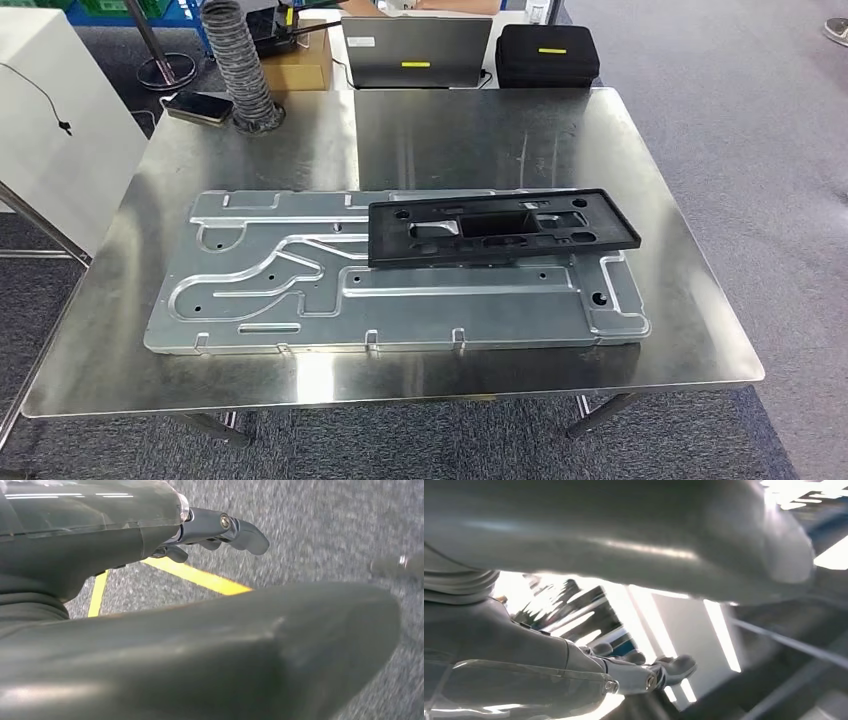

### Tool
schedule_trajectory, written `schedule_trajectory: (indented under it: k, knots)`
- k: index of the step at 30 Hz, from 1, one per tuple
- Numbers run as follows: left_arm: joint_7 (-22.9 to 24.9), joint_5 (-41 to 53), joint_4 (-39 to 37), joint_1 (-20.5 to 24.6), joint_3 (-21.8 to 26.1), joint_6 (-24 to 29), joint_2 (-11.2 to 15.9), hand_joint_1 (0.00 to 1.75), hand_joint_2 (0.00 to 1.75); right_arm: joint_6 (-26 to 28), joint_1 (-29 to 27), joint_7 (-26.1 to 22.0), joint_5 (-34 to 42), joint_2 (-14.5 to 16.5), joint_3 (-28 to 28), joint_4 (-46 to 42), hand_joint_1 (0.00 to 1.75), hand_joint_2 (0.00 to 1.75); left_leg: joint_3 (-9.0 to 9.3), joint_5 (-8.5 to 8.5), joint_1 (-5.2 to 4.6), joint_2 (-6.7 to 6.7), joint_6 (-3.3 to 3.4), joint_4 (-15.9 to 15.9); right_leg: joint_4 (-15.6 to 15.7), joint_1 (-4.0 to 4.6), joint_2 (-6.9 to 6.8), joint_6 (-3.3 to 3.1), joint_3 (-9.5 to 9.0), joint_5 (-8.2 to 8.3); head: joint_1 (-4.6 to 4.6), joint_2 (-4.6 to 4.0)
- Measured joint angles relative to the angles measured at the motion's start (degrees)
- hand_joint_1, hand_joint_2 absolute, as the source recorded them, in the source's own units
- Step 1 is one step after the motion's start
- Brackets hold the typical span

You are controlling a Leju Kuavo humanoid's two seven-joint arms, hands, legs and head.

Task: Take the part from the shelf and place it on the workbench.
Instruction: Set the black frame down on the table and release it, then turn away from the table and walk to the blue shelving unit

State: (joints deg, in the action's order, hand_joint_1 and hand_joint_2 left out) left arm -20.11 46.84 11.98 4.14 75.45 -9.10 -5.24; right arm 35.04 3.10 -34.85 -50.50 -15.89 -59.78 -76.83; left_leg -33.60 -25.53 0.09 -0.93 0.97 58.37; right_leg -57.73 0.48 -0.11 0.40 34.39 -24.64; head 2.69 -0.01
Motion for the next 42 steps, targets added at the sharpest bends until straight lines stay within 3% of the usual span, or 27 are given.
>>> schedule_trajectory:
  k: [2,3,6,7,8,9,11,13,16,17,18,19,21,22,23,24,26,28,29,32,34,36,37,38,39,40,42]
  knots:
    - [-0.24,0.27,0.00,0.13,-0.01,-0.09,-0.06,0.00,0.00,1.13,-0.79,0.16,-5.63,2.46,-5.05,1.93,0.00,0.00,-0.02,-1.37,-0.09,0.34,-0.73,0.86,0.53,-0.37,0.02,-0.65,0.00,0.52,0.00,-0.01]
    - [-0.41,0.34,0.00,0.19,-0.02,-0.15,-0.09,0.00,0.00,1.80,-1.08,0.53,-8.31,3.79,-6.87,2.99,0.00,0.00,-0.50,-3.20,-0.11,0.45,-1.06,2.68,0.84,-0.59,-0.03,-1.02,0.11,0.88,0.00,-0.01]
    - [-0.83,0.26,0.00,0.27,-0.02,-0.28,-0.16,0.00,0.00,3.39,-1.60,2.09,-14.73,7.19,-10.70,6.22,0.00,0.00,-3.18,-10.25,0.10,0.56,-1.60,12.34,0.91,-0.66,-0.06,-1.48,1.22,1.87,0.00,0.01]
    - [-0.88,0.15,0.00,0.28,-0.02,-0.31,-0.16,0.00,0.00,3.62,-1.66,2.64,-16.24,8.03,-11.79,7.42,0.00,0.00,-3.23,-11.26,0.11,0.56,-1.68,14.16,0.85,-0.65,-0.06,-1.48,1.77,2.28,0.00,0.01]
    - [-0.90,0.03,0.00,0.28,-0.01,-0.33,-0.16,0.00,0.00,3.76,-1.68,3.23,-17.60,8.70,-12.78,8.65,0.00,0.00,-2.19,-11.22,0.11,0.56,-1.66,13.88,0.78,-0.64,-0.04,-1.45,2.37,2.74,0.00,0.01]
    - [-0.90,-0.11,0.00,0.31,0.01,-0.34,-0.17,0.00,0.00,3.90,-1.68,3.81,-18.96,9.23,-13.68,9.99,0.00,0.00,0.01,-10.29,0.10,0.56,-1.54,11.36,0.71,-0.60,0.00,-1.39,2.98,3.25,0.00,0.01]
    - [-0.88,-0.39,0.00,0.56,0.07,-0.28,-0.20,0.00,0.00,4.10,-1.70,4.98,-21.37,9.92,-15.04,12.77,0.00,0.00,6.07,-7.98,-0.15,0.55,-0.88,2.69,0.57,-0.44,0.10,-1.14,3.99,4.33,0.01,0.01]
    - [-0.88,-0.50,0.00,0.86,0.15,-0.17,-0.29,0.00,0.00,4.11,-1.65,6.44,-23.39,10.22,-15.99,16.14,0.00,0.00,9.24,-6.67,-0.49,0.57,-0.19,-2.60,0.59,-0.41,0.13,-0.57,4.44,5.38,0.00,0.01]
    - [-0.84,-0.37,-0.01,0.74,0.36,-0.07,-0.60,0.00,0.00,4.16,-1.57,8.54,-26.14,10.26,-17.23,22.15,0.00,0.00,8.75,-4.90,-0.70,0.81,0.62,-3.34,1.33,-0.78,0.24,0.48,4.54,6.94,0.00,0.01]
    - [-0.81,-0.22,-0.01,0.69,0.42,-0.07,-0.74,0.00,0.00,4.05,-1.57,8.96,-26.59,10.29,-17.74,24.23,0.00,0.00,8.32,-4.02,-0.61,0.97,0.89,-3.63,1.10,-0.85,0.31,0.81,4.81,6.30,0.00,0.01]
    - [-0.78,-0.04,-0.02,0.66,0.45,-0.07,-0.88,0.00,0.00,3.76,-1.52,9.28,-26.76,10.32,-18.27,26.37,0.00,0.00,7.69,-3.10,-0.43,1.14,1.18,-3.93,-0.17,-0.92,0.39,1.17,5.30,4.38,0.00,0.01]
    - [-0.74,0.19,-0.02,0.64,0.46,-0.08,-1.02,0.00,0.00,3.34,-1.43,9.61,-26.76,10.43,-18.77,28.62,0.00,0.00,6.93,-2.26,-0.27,1.31,1.34,-4.09,-2.81,-1.09,0.43,1.53,6.01,1.23,0.00,0.00]
    - [-0.67,0.64,-0.02,0.53,0.46,-0.14,-1.12,0.00,0.00,2.38,-1.25,10.80,-27.10,11.01,-19.48,33.10,0.00,0.00,5.20,-0.95,-0.17,1.46,1.43,-4.05,-10.51,-1.43,0.40,2.29,7.30,-5.13,0.00,0.00]
    - [-0.66,0.82,-0.02,0.49,0.46,-0.20,-1.18,0.00,0.00,2.05,-1.19,11.54,-27.41,11.46,-19.72,35.23,0.00,0.00,4.31,-0.37,-0.12,1.54,1.27,-3.89,-13.79,-1.66,0.37,2.59,7.40,-6.52,0.00,-0.01]
    - [-0.66,1.02,-0.02,0.47,0.46,-0.31,-1.24,0.00,0.00,1.74,-1.16,12.29,-27.72,11.92,-19.92,37.03,0.00,0.00,3.39,0.15,-0.04,1.60,1.09,-3.63,-15.47,-1.90,0.35,2.86,6.70,-6.40,0.00,-0.01]
    - [-0.66,1.19,-0.02,0.48,0.45,-0.41,-1.29,0.00,0.00,1.31,-1.10,13.07,-27.91,12.33,-20.09,38.75,0.00,0.00,2.43,0.59,0.07,1.62,0.84,-3.22,-15.14,-2.14,0.31,3.10,5.04,-5.24,0.00,0.00]
    - [-0.65,1.52,-0.02,0.52,0.38,-0.56,-1.39,0.00,0.00,-0.12,-0.80,15.22,-28.12,12.92,-20.44,42.06,0.00,0.00,0.52,1.23,0.30,1.65,0.21,-2.09,-8.96,-2.53,0.27,3.43,-0.96,-3.47,0.00,0.00]
    - [-0.61,1.55,-0.02,0.61,0.31,-0.46,-1.48,0.00,0.00,-1.71,-0.33,18.64,-28.95,13.39,-20.71,45.62,0.00,0.00,-0.69,1.79,0.41,1.70,-0.59,-1.13,-1.17,-2.29,0.36,2.85,-6.42,-4.71,0.01,0.00]
    - [-0.58,1.50,-0.02,0.64,0.31,-0.36,-1.51,0.00,0.00,-2.23,-0.19,20.47,-29.61,13.68,-20.82,47.37,0.00,0.00,-0.98,2.16,0.43,1.72,-1.01,-0.95,0.90,-2.04,0.39,2.33,-7.57,-5.54,0.01,0.01]
    - [-0.53,1.44,-0.03,0.47,0.30,-0.15,-1.57,0.00,0.00,-3.96,-0.04,25.53,-31.74,14.63,-21.03,51.97,0.00,0.00,-1.62,2.28,0.59,1.63,-2.25,-0.59,1.55,-1.82,0.18,0.56,-6.90,-4.93,0.00,0.00]
    - [-0.49,1.47,-0.04,0.27,0.30,-0.14,-1.66,0.00,0.00,-6.16,0.09,29.20,-33.15,15.11,-21.02,54.45,0.00,0.00,-2.90,-1.65,0.72,1.52,-2.70,2.93,1.63,-1.82,-0.03,-0.57,-5.93,-3.92,0.00,-0.01]
    - [-0.48,1.61,-0.04,0.21,0.30,-0.14,-1.74,0.00,0.00,-8.40,0.18,32.13,-33.78,15.65,-21.02,56.45,0.00,0.00,-4.63,-7.07,0.74,1.48,-2.83,9.83,1.56,-1.45,-0.13,-1.16,-4.81,-2.99,0.00,-0.01]
    - [-0.46,1.79,-0.04,0.23,0.28,-0.15,-1.75,0.00,0.00,-9.89,0.26,33.45,-33.64,16.02,-21.02,57.42,0.00,0.00,-5.09,-8.53,0.73,1.47,-2.85,12.94,1.49,-1.25,-0.16,-1.27,-4.17,-2.53,0.00,0.00]
    - [-0.41,2.05,-0.04,0.24,0.24,-0.17,-1.75,0.00,0.00,-11.75,0.40,34.83,-33.25,16.36,-21.05,58.36,0.00,0.00,-4.84,-8.69,0.70,1.45,-2.80,14.62,1.38,-1.07,-0.16,-1.31,-3.45,-2.05,0.00,0.00]
    - [-0.31,2.34,-0.04,0.25,0.17,-0.21,-1.75,0.00,0.00,-13.82,0.55,36.24,-32.75,16.67,-21.12,59.24,0.00,0.00,-3.72,-7.75,0.66,1.45,-2.65,14.46,1.23,-0.91,-0.16,-1.32,-2.70,-1.60,0.00,0.00]
    - [-0.18,2.63,-0.04,0.27,0.05,-0.27,-1.75,0.00,0.00,-15.92,0.68,37.41,-32.20,16.99,-21.27,60.00,0.00,0.00,-1.62,-6.21,0.61,1.43,-2.37,12.28,1.04,-0.79,-0.14,-1.27,-1.95,-1.17,0.00,0.01]
    - [0.00,3.06,-0.04,0.43,-0.24,-0.37,-1.75,0.00,0.00,-18.93,0.91,38.40,-31.55,17.61,-21.61,61.15,0.00,0.00,4.04,-4.26,0.32,1.37,-1.56,4.48,0.62,-0.60,-0.13,-1.01,-0.77,-0.50,0.00,0.00]
